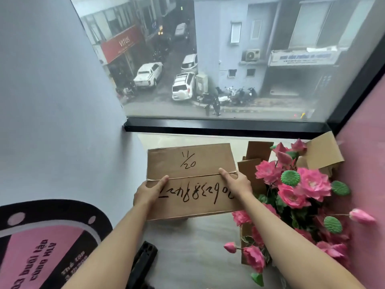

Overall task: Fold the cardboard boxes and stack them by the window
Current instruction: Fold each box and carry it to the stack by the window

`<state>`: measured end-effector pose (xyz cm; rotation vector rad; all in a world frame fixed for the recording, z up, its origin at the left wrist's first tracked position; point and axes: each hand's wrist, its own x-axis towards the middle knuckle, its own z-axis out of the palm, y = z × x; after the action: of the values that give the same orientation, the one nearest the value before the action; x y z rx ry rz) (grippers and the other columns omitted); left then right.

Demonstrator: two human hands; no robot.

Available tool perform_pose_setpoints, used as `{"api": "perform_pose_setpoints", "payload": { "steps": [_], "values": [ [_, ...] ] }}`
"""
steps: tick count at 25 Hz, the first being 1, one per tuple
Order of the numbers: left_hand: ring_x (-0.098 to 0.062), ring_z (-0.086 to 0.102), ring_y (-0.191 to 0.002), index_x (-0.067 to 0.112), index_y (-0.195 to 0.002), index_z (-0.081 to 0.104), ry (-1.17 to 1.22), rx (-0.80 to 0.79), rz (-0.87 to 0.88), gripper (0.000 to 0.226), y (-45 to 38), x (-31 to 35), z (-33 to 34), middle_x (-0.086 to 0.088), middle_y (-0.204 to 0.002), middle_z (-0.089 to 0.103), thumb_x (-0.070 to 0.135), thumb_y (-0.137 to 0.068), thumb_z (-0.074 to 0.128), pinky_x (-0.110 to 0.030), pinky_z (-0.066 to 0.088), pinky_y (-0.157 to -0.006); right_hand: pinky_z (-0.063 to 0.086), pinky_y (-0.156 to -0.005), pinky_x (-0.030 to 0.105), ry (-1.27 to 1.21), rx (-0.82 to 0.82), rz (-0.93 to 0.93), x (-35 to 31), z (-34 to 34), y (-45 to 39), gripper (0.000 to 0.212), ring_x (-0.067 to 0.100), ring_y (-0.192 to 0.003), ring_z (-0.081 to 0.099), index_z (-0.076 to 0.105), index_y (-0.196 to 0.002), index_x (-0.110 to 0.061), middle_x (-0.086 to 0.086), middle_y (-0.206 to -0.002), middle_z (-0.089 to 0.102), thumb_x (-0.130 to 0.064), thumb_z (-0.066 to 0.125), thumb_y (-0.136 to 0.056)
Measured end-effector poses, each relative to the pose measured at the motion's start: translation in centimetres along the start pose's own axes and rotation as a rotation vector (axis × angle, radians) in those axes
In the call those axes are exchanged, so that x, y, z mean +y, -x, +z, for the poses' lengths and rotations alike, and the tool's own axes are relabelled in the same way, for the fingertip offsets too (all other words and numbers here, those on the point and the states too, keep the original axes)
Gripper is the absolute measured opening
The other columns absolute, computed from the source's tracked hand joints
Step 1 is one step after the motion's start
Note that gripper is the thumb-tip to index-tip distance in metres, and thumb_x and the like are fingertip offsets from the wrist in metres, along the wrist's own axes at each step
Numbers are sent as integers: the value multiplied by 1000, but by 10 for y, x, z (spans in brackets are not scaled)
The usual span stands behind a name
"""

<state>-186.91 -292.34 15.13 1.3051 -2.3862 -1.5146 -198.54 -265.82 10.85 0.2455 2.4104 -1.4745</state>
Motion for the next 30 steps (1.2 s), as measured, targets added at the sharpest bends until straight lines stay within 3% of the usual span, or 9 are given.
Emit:
{"api": "perform_pose_setpoints", "payload": {
  "steps": [6, 13, 18, 21, 30],
  "values": [
    [-24, 61, -111, 23, -115, 64, -91, -119, -39, 73, -133, 14, 10, 1, -118, 68, 79, -68, 70, -37, 49, -93, 47, -90, 34, 23, -3, 115, -19, 52, -81, 55, 28, -109, 63, 66, -95, -26, 0, -98, 67, -77, 64, -76],
    [-27, 57, -122, 15, -127, 55, -143, -259, -62, 89, -278, 11, 86, -4, -130, 63, 79, -66, 70, -39, 45, -103, 45, -101, 41, 23, 133, 276, 13, 101, -176, 64, 32, -117, 58, 68, -106, -22, 5, -116, 69, -77, 64, -74],
    [-25, 59, -120, 20, -113, 54, -198, -376, -130, 70, -345, -28, 166, -2, -127, 65, 74, -71, 71, -34, 45, -97, 48, -97, 43, 43, 143, 394, 82, 123, -249, 69, 30, -109, 61, 66, -110, -21, 4, -114, 70, -79, 65, -71],
    [-24, 62, -116, 19, -119, 61, -238, -404, -172, 76, -374, -62, 209, -1, -123, 68, 77, -71, 68, -34, 47, -96, 50, -90, 40, 17, 134, 439, 123, 137, -283, 70, 24, -100, 63, 65, -107, -25, -1, -109, 70, -82, 66, -66],
    [-24, 61, -119, 15, -124, 63, -300, -444, -248, 76, -457, -182, 327, -3, -127, 66, 73, -74, 70, -38, 47, -103, 50, -92, 41, 141, 39, 478, 264, 190, -385, 56, 27, -105, 62, 65, -108, -26, 2, -112, 68, -72, 67, -77]
  ]
}}
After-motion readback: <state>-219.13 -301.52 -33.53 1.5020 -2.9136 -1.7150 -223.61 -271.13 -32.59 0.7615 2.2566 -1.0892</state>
